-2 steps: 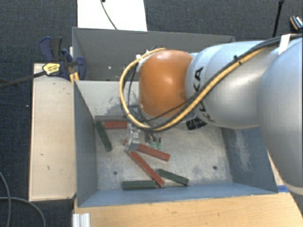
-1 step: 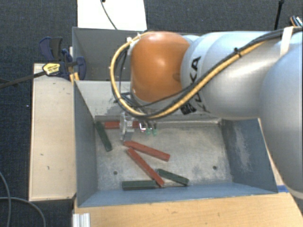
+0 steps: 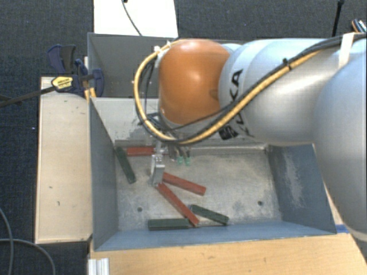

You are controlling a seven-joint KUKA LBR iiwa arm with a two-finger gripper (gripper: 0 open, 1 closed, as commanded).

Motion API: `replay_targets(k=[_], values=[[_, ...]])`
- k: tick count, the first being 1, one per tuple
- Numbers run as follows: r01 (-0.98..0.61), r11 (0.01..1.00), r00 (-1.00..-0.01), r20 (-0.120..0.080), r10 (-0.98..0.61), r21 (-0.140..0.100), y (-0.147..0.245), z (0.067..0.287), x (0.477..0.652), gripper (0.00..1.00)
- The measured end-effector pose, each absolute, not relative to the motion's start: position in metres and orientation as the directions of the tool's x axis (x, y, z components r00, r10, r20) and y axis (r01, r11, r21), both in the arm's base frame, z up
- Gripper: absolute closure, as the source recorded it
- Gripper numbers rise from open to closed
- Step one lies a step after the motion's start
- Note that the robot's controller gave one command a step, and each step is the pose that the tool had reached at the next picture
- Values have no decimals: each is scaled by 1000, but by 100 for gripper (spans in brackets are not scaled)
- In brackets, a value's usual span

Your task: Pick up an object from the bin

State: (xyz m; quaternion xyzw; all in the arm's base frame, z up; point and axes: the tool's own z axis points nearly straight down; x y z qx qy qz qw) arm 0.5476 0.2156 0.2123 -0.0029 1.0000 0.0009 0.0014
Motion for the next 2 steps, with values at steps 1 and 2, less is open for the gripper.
replay_targets(k=[1, 2], values=[[-90, 996, -996, 6, -90, -2, 178, 85, 529, 0], [-128, 992, -992, 0, -128, -3, 104, 72, 554, 0]])
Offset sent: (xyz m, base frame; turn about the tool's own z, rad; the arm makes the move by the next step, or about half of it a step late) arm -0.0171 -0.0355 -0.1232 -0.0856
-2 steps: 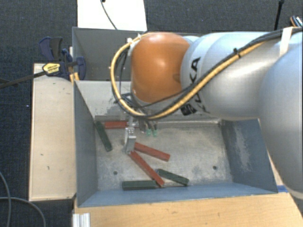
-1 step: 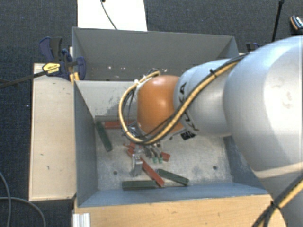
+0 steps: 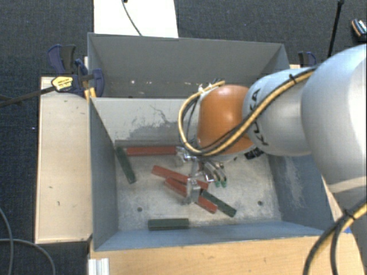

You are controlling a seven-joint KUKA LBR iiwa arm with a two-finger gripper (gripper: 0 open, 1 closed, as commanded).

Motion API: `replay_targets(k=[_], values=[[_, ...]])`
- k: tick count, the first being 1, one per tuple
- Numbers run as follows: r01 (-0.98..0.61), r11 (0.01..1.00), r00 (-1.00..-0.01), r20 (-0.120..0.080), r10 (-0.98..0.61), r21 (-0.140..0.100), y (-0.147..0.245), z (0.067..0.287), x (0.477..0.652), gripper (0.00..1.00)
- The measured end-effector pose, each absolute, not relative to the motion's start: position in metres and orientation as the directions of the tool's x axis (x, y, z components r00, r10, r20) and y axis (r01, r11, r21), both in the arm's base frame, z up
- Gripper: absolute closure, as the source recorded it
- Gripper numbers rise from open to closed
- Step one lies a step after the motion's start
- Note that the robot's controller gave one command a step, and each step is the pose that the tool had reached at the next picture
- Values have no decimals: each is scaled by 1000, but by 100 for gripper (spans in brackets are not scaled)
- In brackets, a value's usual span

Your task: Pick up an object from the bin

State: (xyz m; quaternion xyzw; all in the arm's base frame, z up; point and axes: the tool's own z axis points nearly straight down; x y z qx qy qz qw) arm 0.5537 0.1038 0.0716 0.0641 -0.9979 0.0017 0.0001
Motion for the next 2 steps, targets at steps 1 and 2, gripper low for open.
replay_targets(k=[1, 2], values=[[-130, 991, -991, 0, -130, 1, 110, 73, 553, 100], [-128, 992, -992, 0, -128, 1, 110, 73, 553, 0]])
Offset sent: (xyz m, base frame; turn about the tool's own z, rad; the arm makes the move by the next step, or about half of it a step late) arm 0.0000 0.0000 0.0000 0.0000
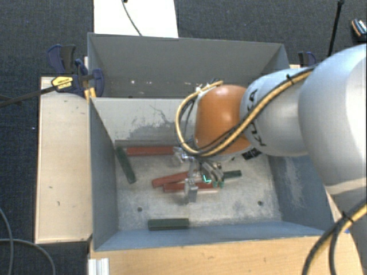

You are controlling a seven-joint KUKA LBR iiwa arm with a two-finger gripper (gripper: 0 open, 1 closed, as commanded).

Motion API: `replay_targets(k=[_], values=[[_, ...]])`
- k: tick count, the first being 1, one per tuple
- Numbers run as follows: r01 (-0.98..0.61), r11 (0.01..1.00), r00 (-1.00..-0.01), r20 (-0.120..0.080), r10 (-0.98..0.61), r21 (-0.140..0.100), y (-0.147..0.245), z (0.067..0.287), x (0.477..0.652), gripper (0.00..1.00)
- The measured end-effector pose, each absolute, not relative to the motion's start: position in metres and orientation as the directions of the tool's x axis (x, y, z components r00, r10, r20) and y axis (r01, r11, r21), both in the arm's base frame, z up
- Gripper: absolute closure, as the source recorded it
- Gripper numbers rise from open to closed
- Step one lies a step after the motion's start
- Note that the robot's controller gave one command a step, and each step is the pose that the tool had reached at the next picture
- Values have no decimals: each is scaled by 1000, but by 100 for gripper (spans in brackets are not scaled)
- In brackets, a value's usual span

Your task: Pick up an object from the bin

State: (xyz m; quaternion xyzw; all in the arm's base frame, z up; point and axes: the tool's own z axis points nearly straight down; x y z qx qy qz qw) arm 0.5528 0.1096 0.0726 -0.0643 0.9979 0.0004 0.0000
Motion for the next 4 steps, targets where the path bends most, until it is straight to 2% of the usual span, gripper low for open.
replay_targets(k=[1, 2, 3, 4], values=[[-124, 992, -992, 0, -124, 1, 110, 73, 553, 100], [-351, 936, -936, -9, -351, -1, 107, 189, 560, 100], [-356, 934, -934, -12, -356, -2, 118, 265, 557, 100], [-353, 936, -936, -3, -353, 0, 118, 260, 556, 0]])
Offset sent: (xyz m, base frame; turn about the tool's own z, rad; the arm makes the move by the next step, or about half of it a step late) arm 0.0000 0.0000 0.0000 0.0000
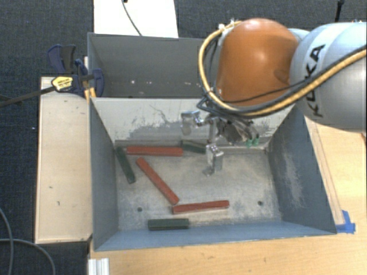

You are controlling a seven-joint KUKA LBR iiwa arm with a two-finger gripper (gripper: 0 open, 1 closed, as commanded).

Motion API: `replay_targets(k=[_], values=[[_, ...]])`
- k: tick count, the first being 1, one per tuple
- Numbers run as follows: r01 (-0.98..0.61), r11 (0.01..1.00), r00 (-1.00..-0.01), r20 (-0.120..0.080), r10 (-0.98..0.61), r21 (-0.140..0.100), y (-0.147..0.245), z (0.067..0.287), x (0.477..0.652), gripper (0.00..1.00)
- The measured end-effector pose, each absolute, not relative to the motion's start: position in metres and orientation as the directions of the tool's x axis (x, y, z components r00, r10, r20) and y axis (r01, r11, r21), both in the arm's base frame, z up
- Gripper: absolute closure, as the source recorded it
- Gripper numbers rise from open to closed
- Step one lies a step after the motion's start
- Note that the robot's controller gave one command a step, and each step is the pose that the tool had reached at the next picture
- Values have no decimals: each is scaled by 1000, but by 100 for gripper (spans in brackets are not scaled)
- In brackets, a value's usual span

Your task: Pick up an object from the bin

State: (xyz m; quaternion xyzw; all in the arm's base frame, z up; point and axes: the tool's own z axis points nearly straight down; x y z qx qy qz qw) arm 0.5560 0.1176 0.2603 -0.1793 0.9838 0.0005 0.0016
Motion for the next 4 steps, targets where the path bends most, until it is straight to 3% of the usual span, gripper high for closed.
replay_targets(k=[1, 2, 3, 4], values=[[-410, 912, -912, 7, -410, 3, 91, 82, 504, 0], [-314, 949, -949, 2, -314, -1, 36, 70, 504, 0], [-316, 949, -949, 0, -316, 1, 38, 70, 504, 100], [-326, 945, -945, -11, -326, -3, 25, 237, 508, 100]])
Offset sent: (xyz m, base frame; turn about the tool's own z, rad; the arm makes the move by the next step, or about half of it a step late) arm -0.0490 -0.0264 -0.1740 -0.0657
